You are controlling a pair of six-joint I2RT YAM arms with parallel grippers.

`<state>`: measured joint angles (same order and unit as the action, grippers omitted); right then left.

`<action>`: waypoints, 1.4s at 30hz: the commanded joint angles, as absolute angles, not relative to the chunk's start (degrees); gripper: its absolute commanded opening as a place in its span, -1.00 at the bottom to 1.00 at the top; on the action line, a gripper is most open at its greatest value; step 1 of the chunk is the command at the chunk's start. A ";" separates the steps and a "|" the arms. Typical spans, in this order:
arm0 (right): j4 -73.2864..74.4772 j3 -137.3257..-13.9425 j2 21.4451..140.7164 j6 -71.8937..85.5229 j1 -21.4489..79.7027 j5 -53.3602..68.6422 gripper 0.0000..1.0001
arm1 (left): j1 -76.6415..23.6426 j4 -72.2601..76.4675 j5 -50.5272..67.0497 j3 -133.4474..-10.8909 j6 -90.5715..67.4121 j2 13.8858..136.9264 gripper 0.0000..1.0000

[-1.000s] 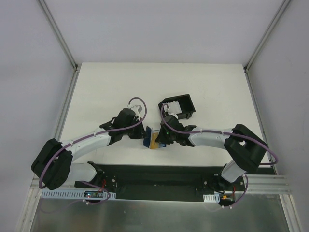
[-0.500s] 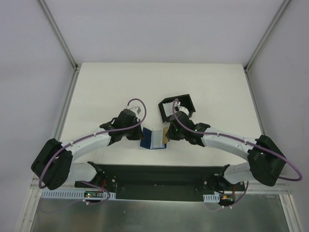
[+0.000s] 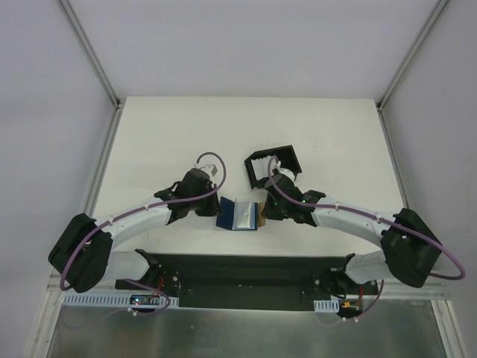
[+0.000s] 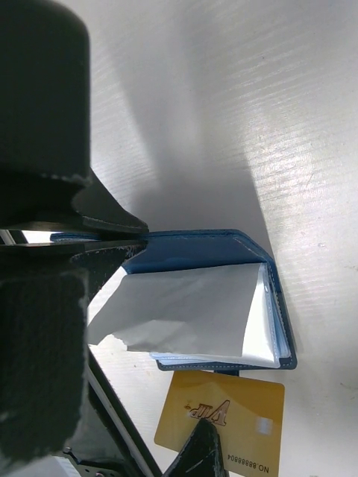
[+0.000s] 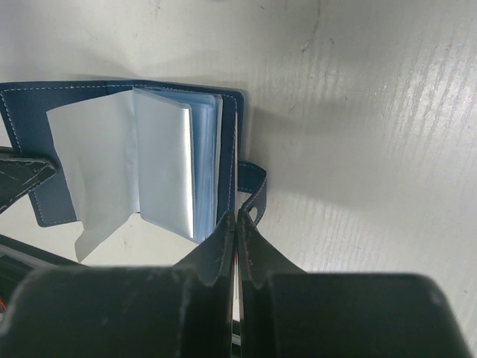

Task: Put the credit cards into the card holder
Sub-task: Turn over the card holder at the center of the board.

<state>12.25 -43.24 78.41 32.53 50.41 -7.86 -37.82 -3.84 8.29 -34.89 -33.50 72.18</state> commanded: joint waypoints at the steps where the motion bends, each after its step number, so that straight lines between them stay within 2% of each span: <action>1: 11.60 -42.98 77.35 33.31 50.01 -7.56 -0.99 | -37.97 -6.06 7.47 -35.86 -32.17 73.12 -1.00; 11: 13.36 -44.38 71.63 33.31 50.01 -8.79 -0.99 | -37.97 -6.06 7.82 -36.12 -32.70 72.42 -1.00; 42: 2.56 -39.99 81.03 39.11 49.22 -2.64 -0.99 | -37.97 -5.89 7.12 -35.16 -33.57 72.60 -1.00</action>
